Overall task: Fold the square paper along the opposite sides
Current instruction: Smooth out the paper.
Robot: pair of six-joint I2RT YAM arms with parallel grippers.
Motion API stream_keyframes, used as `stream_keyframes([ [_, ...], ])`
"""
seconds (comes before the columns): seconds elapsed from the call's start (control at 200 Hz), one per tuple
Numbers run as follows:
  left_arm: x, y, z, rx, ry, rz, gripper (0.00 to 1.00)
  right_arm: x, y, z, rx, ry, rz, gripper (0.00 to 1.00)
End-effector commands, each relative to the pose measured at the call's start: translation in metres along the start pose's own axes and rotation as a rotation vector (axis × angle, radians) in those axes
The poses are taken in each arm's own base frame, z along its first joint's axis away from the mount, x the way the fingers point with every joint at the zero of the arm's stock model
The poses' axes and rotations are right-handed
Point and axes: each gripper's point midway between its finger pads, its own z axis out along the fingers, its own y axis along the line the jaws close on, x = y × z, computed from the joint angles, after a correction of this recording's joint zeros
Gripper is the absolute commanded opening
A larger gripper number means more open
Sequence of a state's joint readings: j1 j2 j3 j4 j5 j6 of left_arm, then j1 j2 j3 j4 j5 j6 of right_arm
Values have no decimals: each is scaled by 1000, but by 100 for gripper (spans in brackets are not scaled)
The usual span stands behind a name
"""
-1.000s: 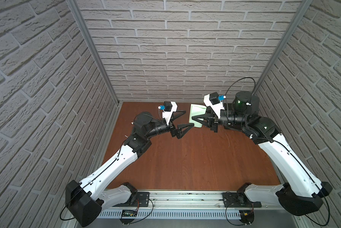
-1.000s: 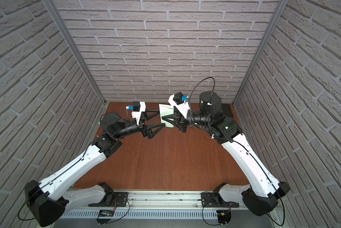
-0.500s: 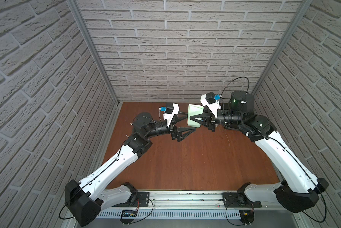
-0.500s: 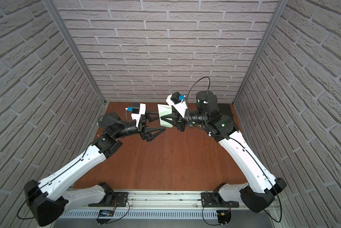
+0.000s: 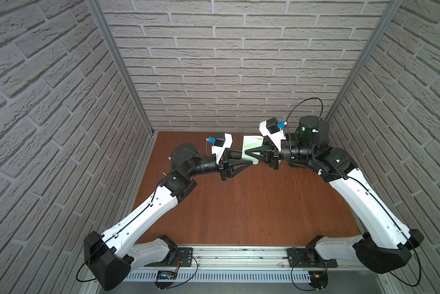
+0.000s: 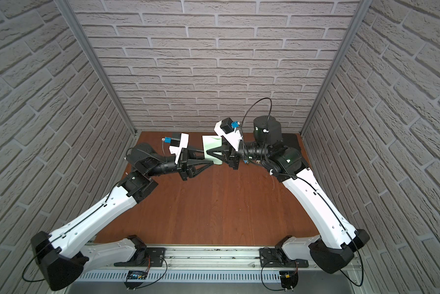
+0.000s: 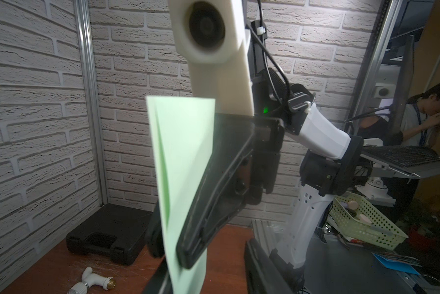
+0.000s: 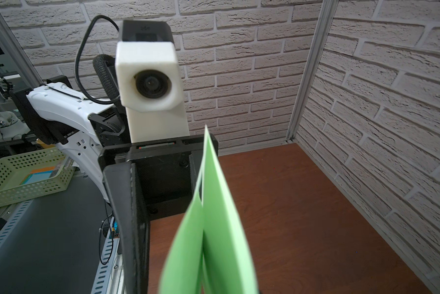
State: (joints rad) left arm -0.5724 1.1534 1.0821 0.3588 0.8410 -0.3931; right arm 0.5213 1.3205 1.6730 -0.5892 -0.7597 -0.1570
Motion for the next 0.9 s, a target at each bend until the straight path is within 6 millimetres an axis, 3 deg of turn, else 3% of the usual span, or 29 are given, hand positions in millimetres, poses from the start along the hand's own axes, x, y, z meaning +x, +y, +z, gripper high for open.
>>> stream_keyframes([
  [0.0, -13, -11, 3, 61, -18, 48, 43, -10, 9, -1, -35, -23, -25, 19],
  [0.575, -11, -8, 4, 58, -13, 44, 33, -13, 12, 0, -57, -28, -23, 19],
  [0.895, -13, -8, 5, 50, -16, 42, 33, -12, 10, 2, -59, -25, -19, 18],
])
